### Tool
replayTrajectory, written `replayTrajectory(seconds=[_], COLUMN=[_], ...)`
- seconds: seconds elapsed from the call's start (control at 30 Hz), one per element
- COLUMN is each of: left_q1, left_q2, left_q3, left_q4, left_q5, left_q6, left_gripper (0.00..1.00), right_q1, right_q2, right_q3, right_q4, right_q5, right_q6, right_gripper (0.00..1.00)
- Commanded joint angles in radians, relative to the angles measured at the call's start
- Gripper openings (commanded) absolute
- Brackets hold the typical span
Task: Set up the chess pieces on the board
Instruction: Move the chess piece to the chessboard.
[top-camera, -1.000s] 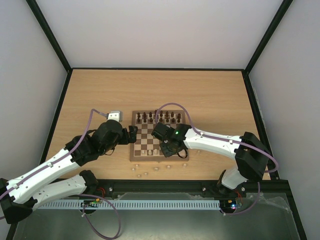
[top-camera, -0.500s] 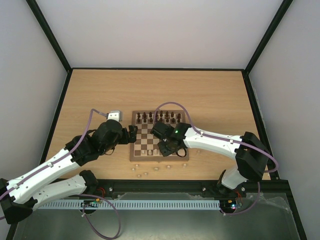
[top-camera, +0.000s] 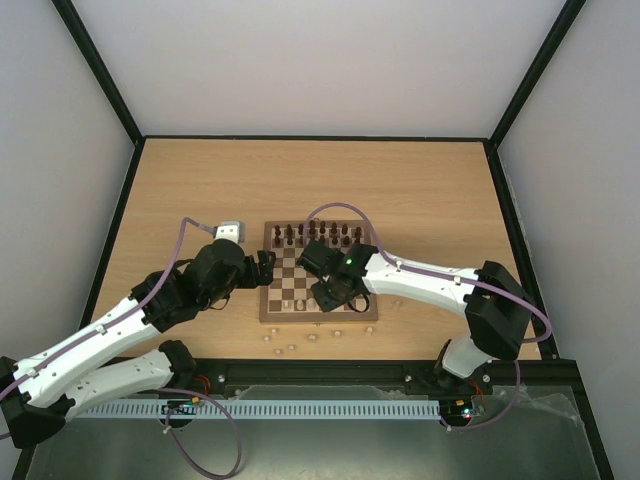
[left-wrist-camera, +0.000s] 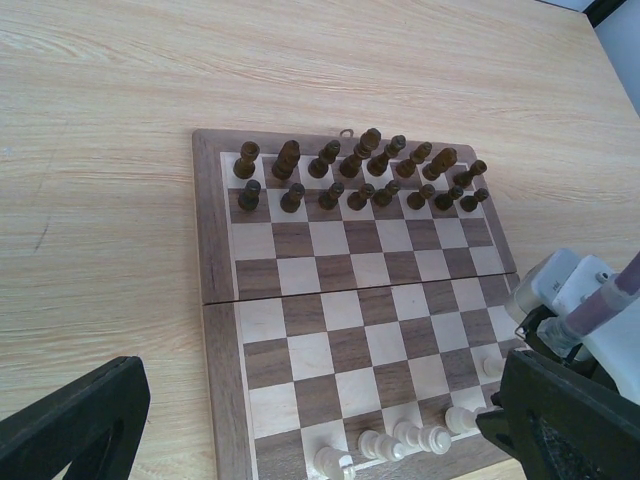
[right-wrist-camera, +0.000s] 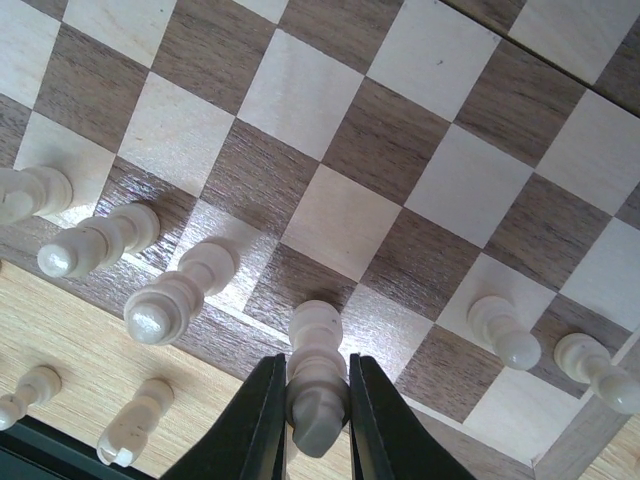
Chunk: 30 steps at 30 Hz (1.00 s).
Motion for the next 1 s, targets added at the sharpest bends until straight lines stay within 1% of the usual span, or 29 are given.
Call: replayTrajectory(seconds=[0.0,0.67,0.97], left_q1=[0.009,0.017,0.016], left_q2=[-0.005,-0.007,-0.002], left_q3=[-0.013,-0.014,-0.014], left_q4=[0.005,0.002,0.01], left_q5=[-0.008,-0.005,0.003], left_q6=[0.009,0.009,0.011], left_gripper=[0.99,0.99,0.99], right_q1=[0.006,0.013,0.026], right_q2=[0.024,0.057,0.05], right_q3=[0.035,0.049,0.054], right_q4=[-0.019,-0.015,-0.036], right_q5=[-0.01,-0.014,-0.001], right_q6=[-0.014,-0.021,-0.012], right_gripper=[0.14,0.16,0.26])
